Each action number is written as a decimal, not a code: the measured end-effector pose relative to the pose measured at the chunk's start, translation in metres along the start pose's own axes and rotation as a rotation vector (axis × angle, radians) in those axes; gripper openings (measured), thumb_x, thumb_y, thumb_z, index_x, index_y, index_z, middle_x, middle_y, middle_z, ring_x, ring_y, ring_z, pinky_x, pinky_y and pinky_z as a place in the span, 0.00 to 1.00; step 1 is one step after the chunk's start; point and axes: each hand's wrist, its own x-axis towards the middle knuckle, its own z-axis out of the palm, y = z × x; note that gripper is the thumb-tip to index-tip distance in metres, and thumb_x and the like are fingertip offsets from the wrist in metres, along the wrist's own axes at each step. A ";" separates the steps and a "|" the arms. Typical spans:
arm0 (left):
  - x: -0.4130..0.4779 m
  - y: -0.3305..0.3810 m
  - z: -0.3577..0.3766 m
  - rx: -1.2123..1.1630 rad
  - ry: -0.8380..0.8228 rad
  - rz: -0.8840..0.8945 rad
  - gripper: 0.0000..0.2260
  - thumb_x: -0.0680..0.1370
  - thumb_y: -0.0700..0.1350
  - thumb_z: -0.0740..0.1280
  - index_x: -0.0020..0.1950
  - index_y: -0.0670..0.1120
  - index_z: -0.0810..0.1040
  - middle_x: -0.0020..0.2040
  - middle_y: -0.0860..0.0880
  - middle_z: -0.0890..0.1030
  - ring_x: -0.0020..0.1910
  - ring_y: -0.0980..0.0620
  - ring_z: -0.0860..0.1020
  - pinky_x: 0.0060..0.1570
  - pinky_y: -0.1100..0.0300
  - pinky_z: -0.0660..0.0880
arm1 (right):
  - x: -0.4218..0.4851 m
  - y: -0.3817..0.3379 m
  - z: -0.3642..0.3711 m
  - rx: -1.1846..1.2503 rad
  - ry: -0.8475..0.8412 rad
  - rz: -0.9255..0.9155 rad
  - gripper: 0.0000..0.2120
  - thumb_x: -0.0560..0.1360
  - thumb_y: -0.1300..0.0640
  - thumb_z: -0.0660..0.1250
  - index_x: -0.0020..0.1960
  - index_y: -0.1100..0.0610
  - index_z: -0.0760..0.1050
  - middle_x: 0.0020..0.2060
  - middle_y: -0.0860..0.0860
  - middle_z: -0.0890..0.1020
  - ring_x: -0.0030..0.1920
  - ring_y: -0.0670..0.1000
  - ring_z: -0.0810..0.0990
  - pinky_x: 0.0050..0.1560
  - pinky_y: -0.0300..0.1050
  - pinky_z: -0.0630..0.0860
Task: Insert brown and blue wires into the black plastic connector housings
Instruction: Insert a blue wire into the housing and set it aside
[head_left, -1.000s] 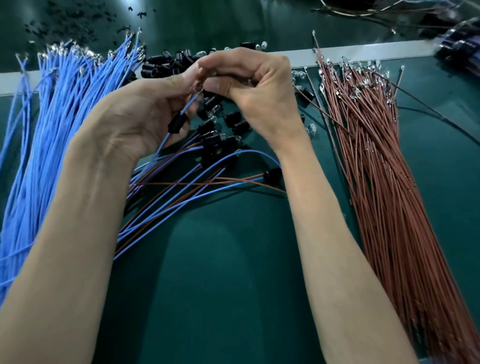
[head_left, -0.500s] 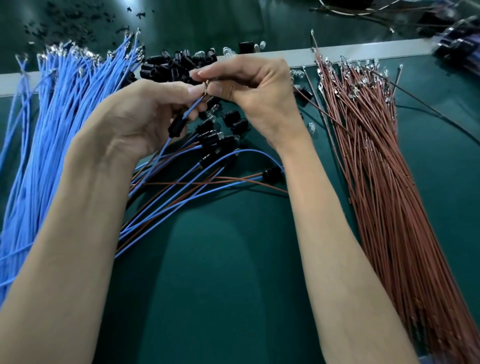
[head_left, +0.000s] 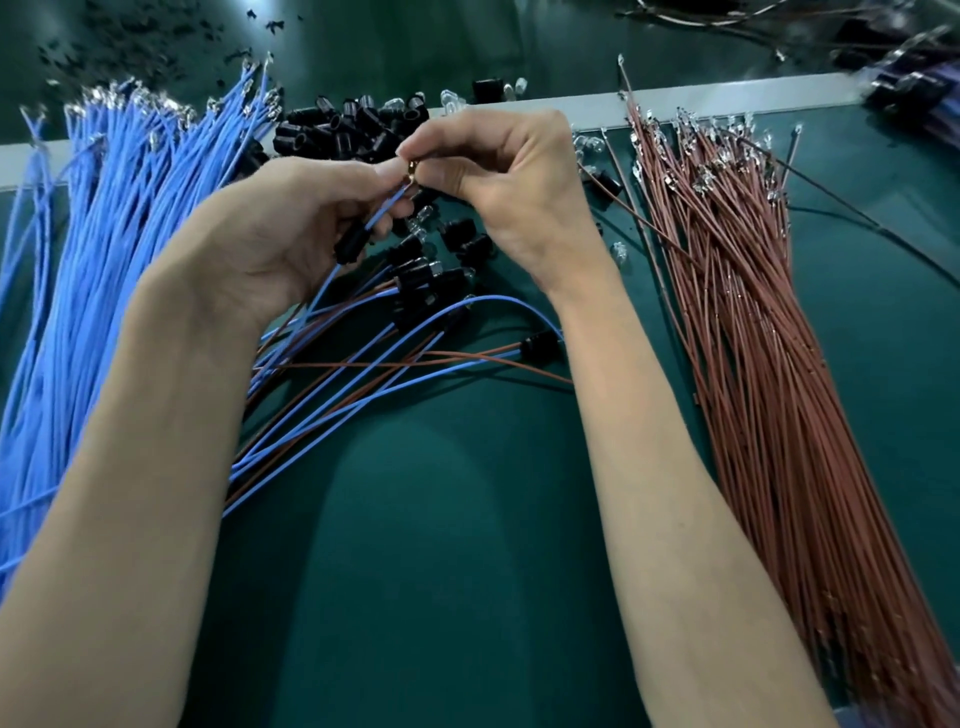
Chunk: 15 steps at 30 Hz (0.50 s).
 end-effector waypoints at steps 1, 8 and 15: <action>0.001 -0.001 -0.002 0.018 -0.020 0.032 0.07 0.74 0.51 0.65 0.42 0.49 0.77 0.32 0.55 0.80 0.30 0.61 0.74 0.30 0.70 0.68 | 0.001 0.002 -0.001 -0.016 0.024 0.013 0.14 0.69 0.75 0.69 0.50 0.61 0.79 0.36 0.50 0.82 0.39 0.41 0.81 0.46 0.35 0.76; -0.004 0.001 -0.012 0.293 0.017 0.190 0.15 0.65 0.59 0.69 0.47 0.53 0.82 0.44 0.56 0.85 0.46 0.61 0.80 0.50 0.64 0.72 | 0.000 0.003 -0.003 -0.112 0.097 0.026 0.10 0.70 0.74 0.68 0.44 0.61 0.80 0.36 0.50 0.82 0.39 0.42 0.81 0.47 0.36 0.77; -0.009 0.001 -0.020 0.556 -0.026 0.217 0.18 0.63 0.61 0.71 0.44 0.51 0.84 0.43 0.52 0.85 0.49 0.52 0.82 0.60 0.53 0.73 | 0.000 0.003 -0.004 -0.122 0.121 0.004 0.10 0.70 0.72 0.68 0.44 0.58 0.79 0.37 0.48 0.82 0.40 0.42 0.81 0.48 0.36 0.76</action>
